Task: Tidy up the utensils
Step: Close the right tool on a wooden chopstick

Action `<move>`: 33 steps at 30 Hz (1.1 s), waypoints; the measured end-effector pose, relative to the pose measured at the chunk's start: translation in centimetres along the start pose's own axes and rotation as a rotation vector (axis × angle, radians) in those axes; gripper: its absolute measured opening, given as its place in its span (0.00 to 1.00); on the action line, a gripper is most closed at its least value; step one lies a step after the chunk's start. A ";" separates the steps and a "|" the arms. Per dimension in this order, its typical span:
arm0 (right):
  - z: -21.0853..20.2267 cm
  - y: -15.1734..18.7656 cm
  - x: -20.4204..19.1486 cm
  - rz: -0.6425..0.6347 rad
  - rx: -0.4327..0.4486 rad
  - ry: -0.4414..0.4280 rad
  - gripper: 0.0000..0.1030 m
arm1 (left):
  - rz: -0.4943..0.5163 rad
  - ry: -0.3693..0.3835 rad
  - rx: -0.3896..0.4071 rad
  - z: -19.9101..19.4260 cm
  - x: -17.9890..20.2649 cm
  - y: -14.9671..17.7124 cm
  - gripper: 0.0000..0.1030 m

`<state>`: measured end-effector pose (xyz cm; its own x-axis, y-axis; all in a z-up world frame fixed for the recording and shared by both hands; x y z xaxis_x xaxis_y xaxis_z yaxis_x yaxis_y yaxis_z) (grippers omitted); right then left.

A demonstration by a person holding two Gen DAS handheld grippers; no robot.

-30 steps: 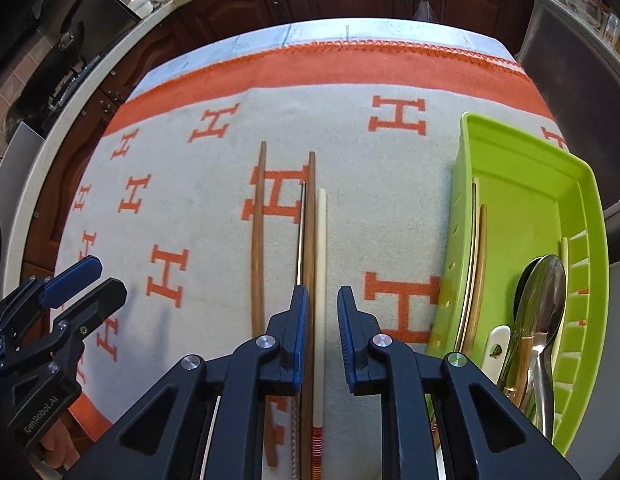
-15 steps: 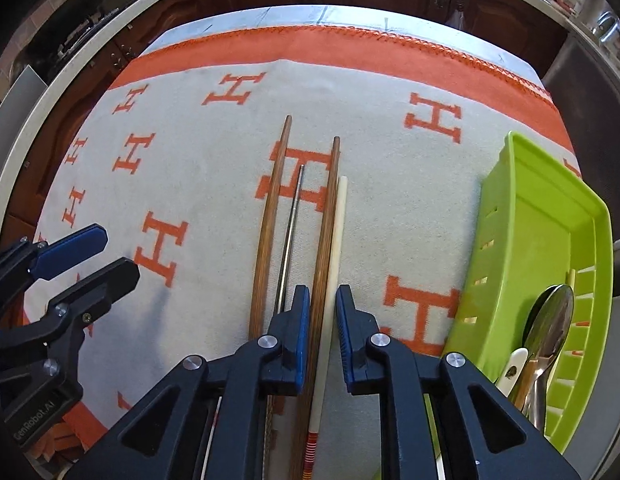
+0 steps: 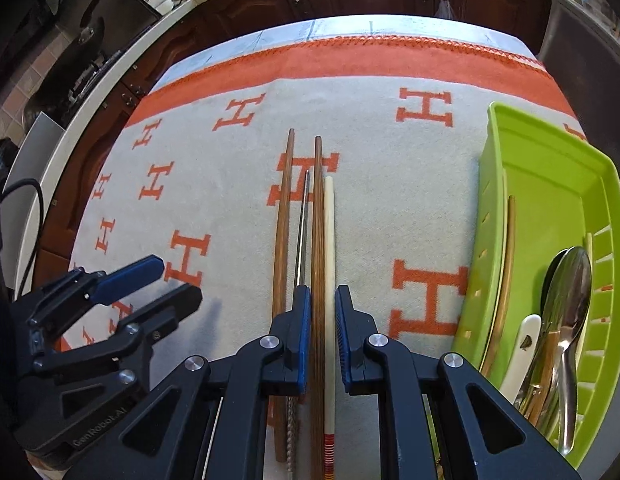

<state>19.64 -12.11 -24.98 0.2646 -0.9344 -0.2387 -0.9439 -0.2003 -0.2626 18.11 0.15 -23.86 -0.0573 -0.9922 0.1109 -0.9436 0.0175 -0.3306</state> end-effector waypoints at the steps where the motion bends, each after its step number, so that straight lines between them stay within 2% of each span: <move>1: -0.2 0.0 0.1 0.002 0.004 -0.001 0.11 | 0.000 0.006 -0.005 0.1 0.1 0.0 0.37; 8: -0.4 0.2 0.1 -0.015 -0.002 -0.001 0.12 | -0.030 0.080 -0.016 1.4 1.2 -0.7 0.37; 14: 0.1 -0.3 0.2 -0.004 -0.004 0.018 0.12 | -0.068 0.075 -0.005 2.5 0.9 -1.6 0.37; 18: 0.4 -0.6 0.2 0.006 -0.028 0.014 0.13 | -0.062 0.065 0.004 2.6 0.8 -1.7 0.37; 31: 1.4 -1.2 0.0 -0.004 -0.031 0.053 0.13 | -0.051 0.070 0.000 2.0 0.5 -0.8 0.37; 32: 1.3 -1.3 0.1 0.005 -0.020 0.053 0.09 | -0.049 0.071 -0.001 1.9 0.4 -0.7 0.37; 33: 0.9 -1.4 0.3 0.014 0.003 0.070 0.00 | -0.048 0.072 -0.002 1.8 0.4 -0.7 0.37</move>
<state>21.25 -11.83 -25.49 0.2367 -0.9555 -0.1760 -0.9467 -0.1861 -0.2628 19.32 -0.48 -25.32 -0.0349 -0.9804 0.1939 -0.9464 -0.0299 -0.3216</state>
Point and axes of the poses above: each gripper's, at about its wrist camera, not at the fingertips, and z roughly the way its jaws point, x to its right, y to its underside, the point moved 7 cm from there along z, roughly the way its jaws point, and after that the axes turned 5 degrees about -x, right-handed, at the moved point
